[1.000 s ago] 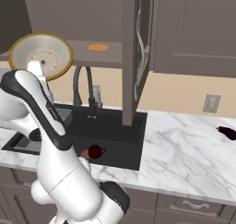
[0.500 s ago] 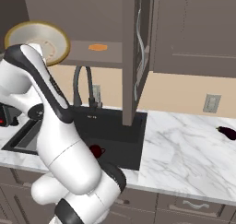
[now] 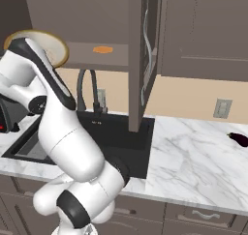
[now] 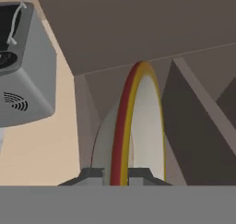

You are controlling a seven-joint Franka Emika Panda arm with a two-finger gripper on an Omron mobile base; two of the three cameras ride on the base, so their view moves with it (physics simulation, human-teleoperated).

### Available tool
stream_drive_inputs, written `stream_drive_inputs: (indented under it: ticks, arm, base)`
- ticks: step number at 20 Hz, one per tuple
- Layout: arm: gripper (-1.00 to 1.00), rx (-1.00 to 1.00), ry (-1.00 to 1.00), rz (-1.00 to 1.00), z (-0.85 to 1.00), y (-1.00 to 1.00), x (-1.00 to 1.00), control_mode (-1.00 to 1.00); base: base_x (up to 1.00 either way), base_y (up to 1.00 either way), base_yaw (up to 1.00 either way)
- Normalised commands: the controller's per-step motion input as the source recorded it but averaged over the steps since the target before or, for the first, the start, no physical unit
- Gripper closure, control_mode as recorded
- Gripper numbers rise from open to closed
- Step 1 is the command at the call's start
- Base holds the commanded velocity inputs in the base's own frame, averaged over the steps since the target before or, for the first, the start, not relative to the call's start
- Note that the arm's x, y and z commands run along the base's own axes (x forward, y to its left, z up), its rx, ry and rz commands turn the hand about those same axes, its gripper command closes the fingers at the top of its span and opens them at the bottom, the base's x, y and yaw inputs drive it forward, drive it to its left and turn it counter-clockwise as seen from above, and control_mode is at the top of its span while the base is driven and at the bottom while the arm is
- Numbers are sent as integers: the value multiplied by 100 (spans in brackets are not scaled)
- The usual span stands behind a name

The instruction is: Pick the mug and place it in the sink. Pick the bowl and place it in the open cabinet and then close the cabinet.

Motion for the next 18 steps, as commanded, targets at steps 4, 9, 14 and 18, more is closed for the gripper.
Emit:
stream_drive_inputs:
  ticks: [4, 9, 14, 18]
  arm:
    - [100, -23, 23, 0, 16, -28, 0, -100]
    - [100, -17, 19, -2, 42, -28, 0, -100]
    - [100, -17, 10, -6, 71, -16, -1, -100]
    - [100, -7, 3, -8, 89, 0, 0, -100]
  base:
    - [0, 0, 0]
    - [0, 0, 0]
    - [0, 0, 0]
    - [0, 0, 0]
